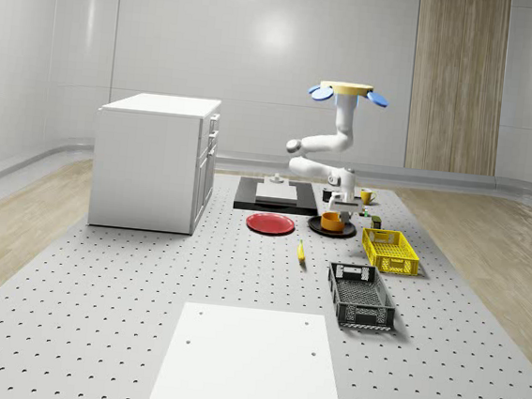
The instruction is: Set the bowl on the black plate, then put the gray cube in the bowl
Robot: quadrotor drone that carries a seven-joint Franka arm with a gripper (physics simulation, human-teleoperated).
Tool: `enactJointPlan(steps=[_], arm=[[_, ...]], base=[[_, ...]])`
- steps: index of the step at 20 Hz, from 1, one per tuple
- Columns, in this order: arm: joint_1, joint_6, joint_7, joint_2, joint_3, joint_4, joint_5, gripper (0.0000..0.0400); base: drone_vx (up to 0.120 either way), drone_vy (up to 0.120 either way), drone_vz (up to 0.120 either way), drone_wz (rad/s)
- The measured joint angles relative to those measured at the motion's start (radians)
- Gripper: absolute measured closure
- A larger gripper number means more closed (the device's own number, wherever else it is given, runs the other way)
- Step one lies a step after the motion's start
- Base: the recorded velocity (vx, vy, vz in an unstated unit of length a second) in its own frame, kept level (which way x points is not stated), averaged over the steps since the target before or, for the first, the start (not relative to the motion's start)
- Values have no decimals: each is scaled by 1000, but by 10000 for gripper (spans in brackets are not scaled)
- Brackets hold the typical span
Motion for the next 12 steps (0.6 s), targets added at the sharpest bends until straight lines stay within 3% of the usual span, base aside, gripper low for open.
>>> enactJointPlan(steps=[4,7,12], arm=[[0,0,0,0,0,0,0,150],[0,0,0,0,0,0,0,150],[1,-1,0,1,0,0,0,150]], base=[[-120,-100,120,0],[-67,-27,0,0],[-120,0,0,0]])
